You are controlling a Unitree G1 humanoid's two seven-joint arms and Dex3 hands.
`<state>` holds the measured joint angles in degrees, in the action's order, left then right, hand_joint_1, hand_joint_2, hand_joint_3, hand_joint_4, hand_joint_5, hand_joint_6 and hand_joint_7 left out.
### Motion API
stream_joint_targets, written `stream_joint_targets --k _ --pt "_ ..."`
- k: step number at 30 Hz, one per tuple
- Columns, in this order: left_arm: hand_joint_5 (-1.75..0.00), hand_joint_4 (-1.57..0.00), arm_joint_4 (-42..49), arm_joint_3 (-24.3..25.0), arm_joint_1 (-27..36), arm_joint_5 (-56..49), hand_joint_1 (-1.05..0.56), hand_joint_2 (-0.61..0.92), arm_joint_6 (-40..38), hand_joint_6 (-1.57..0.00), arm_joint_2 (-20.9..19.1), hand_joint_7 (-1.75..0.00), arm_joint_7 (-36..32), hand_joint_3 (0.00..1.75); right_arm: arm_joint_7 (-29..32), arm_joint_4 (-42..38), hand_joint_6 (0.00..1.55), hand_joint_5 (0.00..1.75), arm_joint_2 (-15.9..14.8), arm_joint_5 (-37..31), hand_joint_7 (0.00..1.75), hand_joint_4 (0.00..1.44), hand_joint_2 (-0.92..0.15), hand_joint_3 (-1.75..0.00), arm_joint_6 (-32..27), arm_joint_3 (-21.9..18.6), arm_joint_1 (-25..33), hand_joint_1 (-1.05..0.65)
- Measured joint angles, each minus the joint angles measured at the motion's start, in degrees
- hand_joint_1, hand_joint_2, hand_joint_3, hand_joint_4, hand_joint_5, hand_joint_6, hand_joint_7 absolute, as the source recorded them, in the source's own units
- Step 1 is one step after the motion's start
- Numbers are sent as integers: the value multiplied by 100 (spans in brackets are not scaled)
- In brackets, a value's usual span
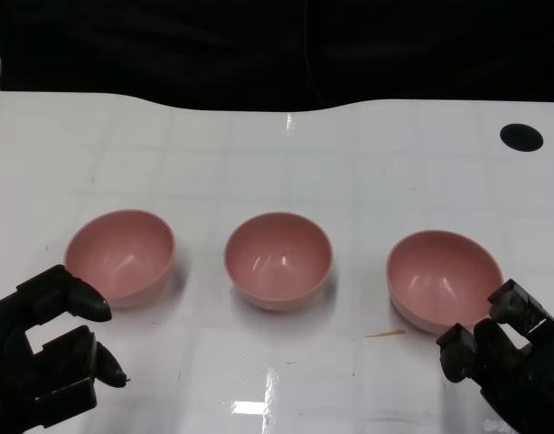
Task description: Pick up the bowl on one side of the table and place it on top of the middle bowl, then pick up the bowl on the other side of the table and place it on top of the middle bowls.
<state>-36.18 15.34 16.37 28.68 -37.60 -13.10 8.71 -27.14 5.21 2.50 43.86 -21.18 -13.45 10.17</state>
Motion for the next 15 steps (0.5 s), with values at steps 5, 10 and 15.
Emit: stream_joint_targets --k 5,10,15 --pt "-175 -74 0 0 0 -1 39 92 0 -56 1 -175 0 130 1 0 82 165 0 0 142 90 -51 -124 0 -1 0 -10" --pt "-175 -74 0 0 -1 -2 39 92 0 -56 3 -175 0 130 1 0 82 164 0 0 141 90 -51 -124 0 -4 -3 -10" --pt "-175 -74 0 0 -1 -2 39 92 0 -56 4 -175 0 130 2 0 82 164 0 0 141 90 -51 -124 0 -5 -3 -10"
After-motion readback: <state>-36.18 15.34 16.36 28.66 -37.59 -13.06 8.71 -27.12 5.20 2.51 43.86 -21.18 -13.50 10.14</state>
